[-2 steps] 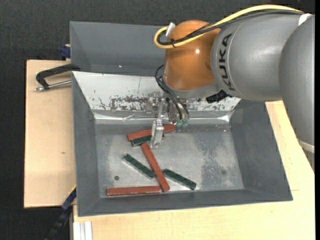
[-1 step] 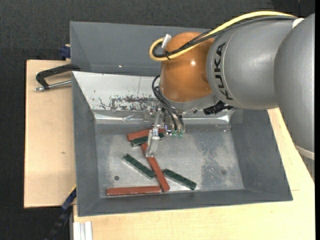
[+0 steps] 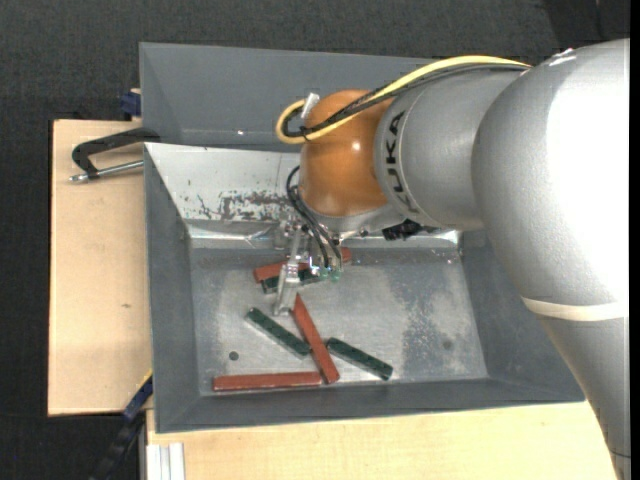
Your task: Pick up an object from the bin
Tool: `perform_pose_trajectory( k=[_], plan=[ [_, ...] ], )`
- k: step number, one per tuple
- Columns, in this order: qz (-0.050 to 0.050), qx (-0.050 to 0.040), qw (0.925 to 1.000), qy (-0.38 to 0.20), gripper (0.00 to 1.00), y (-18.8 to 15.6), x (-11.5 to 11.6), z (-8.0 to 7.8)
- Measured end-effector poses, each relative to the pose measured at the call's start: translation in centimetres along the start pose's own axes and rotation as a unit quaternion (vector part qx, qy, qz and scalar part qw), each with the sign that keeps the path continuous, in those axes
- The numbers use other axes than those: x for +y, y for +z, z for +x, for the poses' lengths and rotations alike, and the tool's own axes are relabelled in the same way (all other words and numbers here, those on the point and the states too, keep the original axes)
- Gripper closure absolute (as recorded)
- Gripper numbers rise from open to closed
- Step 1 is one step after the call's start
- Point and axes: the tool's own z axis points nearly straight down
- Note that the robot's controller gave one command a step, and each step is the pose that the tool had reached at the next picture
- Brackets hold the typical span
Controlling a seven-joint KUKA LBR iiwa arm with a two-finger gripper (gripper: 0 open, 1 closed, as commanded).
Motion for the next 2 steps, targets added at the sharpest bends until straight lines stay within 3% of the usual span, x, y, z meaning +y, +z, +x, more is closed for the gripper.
perform_pose_trajectory(
  k=[1,2],
  plan=[
    [0.000,0.0001,0.9982,0.061,1.00,0.96,0.98,-0.19],
    [0.000,0.0001,0.9979,0.065,1.00,0.66,1.12,-0.14]
  ],
)
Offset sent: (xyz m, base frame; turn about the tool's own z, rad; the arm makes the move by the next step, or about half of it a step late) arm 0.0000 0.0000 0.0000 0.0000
